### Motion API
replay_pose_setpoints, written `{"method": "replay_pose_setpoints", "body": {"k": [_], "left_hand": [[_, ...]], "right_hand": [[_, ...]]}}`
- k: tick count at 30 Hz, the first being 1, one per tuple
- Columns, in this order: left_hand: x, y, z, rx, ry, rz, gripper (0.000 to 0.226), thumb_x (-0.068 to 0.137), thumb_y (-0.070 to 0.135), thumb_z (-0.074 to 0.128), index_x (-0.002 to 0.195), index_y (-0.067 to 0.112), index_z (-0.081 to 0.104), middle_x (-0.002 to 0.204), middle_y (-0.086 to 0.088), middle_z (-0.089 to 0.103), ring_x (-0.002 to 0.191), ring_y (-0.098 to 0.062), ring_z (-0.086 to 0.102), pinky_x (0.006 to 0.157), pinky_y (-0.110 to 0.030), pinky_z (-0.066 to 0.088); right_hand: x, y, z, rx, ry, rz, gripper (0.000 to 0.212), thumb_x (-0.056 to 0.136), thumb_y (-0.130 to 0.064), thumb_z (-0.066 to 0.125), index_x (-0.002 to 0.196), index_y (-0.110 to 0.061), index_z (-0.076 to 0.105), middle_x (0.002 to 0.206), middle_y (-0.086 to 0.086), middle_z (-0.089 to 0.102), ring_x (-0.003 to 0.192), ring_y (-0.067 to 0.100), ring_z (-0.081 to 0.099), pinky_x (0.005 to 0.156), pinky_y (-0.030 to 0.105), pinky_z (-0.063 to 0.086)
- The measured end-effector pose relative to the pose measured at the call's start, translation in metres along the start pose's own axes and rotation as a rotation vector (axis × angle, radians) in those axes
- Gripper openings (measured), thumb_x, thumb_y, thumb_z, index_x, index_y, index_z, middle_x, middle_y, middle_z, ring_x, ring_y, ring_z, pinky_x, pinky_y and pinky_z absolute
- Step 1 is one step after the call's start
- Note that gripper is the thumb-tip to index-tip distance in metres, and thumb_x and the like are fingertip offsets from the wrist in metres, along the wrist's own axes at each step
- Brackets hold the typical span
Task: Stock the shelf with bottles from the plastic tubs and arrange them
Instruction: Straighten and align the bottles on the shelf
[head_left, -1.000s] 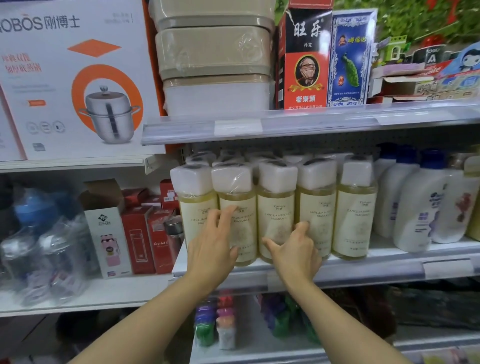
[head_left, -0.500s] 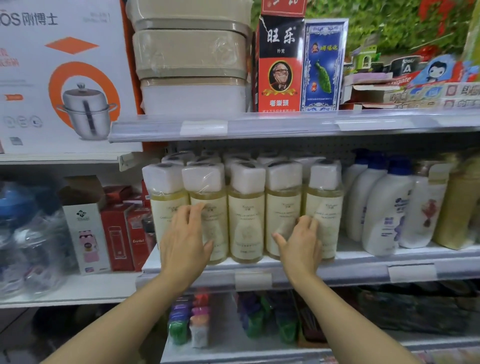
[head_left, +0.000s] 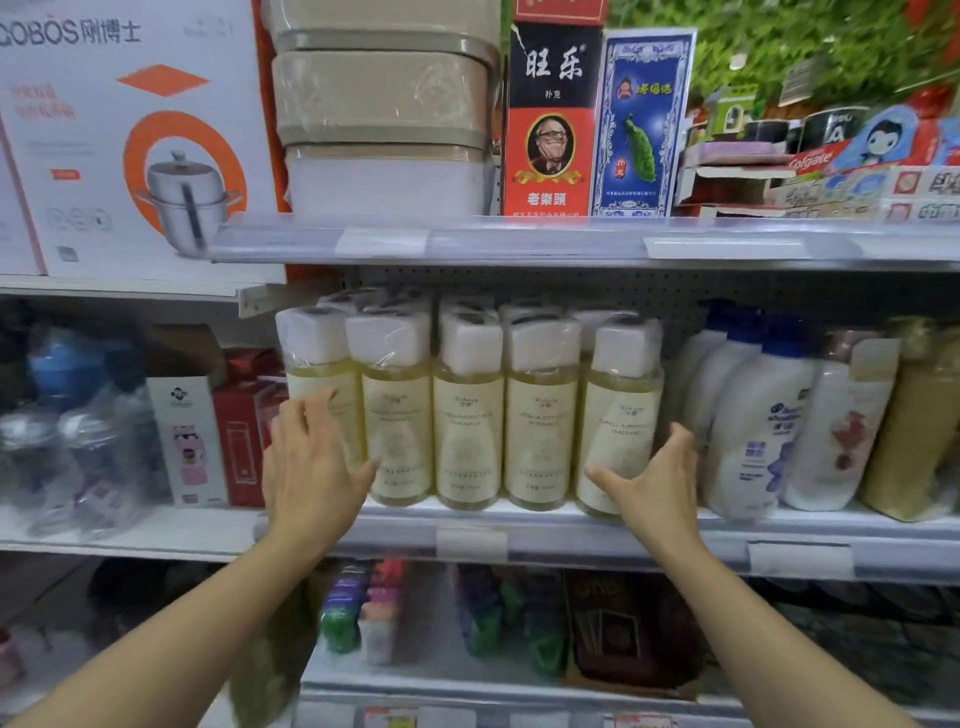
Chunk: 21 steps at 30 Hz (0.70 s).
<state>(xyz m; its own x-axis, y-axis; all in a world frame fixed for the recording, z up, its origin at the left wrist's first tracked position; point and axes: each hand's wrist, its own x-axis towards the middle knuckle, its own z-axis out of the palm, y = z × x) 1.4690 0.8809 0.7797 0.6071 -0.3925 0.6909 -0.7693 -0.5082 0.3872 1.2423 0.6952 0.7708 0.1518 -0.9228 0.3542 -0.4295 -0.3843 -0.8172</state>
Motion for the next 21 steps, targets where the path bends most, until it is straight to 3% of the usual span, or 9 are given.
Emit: {"method": "replay_pose_setpoints", "body": {"k": [3, 7, 12, 21], "left_hand": [[0.001, -0.012, 0.0, 0.003, -0.018, -0.057, 0.086, 0.066, 0.025, 0.084, 0.135, 0.011, 0.035, 0.124, -0.014, 0.038, 0.11, -0.031, 0.04, 0.088, -0.046, 0.044], [0.009, -0.028, 0.003, 0.001, -0.032, -0.122, 0.088, 0.065, 0.028, 0.085, 0.135, 0.015, 0.033, 0.128, -0.012, 0.037, 0.113, -0.029, 0.039, 0.09, -0.043, 0.042], [0.015, -0.041, 0.008, -0.004, -0.059, -0.158, 0.095, 0.064, 0.033, 0.086, 0.138, 0.012, 0.029, 0.133, -0.014, 0.034, 0.121, -0.031, 0.034, 0.096, -0.047, 0.04], [0.026, -0.052, 0.012, -0.076, -0.152, -0.202, 0.099, 0.066, 0.034, 0.086, 0.141, 0.015, 0.023, 0.138, -0.012, 0.029, 0.129, -0.03, 0.034, 0.102, -0.05, 0.039]], "right_hand": [[0.009, 0.006, 0.002, -0.036, -0.033, -0.018, 0.079, 0.066, -0.026, 0.085, 0.124, -0.01, 0.034, 0.131, 0.015, 0.051, 0.119, 0.033, 0.05, 0.091, 0.041, 0.043], [0.015, 0.006, 0.005, -0.047, -0.056, -0.025, 0.069, 0.063, -0.026, 0.087, 0.101, -0.018, 0.029, 0.123, 0.016, 0.056, 0.112, 0.035, 0.055, 0.087, 0.043, 0.046], [0.014, 0.003, 0.01, -0.091, -0.027, -0.023, 0.069, 0.065, -0.028, 0.085, 0.1, -0.019, 0.026, 0.121, 0.015, 0.055, 0.109, 0.034, 0.055, 0.078, 0.037, 0.042], [0.012, -0.002, 0.011, -0.108, -0.028, 0.0, 0.067, 0.068, -0.026, 0.084, 0.103, -0.019, 0.027, 0.125, 0.016, 0.056, 0.112, 0.036, 0.055, 0.088, 0.046, 0.048]]}}
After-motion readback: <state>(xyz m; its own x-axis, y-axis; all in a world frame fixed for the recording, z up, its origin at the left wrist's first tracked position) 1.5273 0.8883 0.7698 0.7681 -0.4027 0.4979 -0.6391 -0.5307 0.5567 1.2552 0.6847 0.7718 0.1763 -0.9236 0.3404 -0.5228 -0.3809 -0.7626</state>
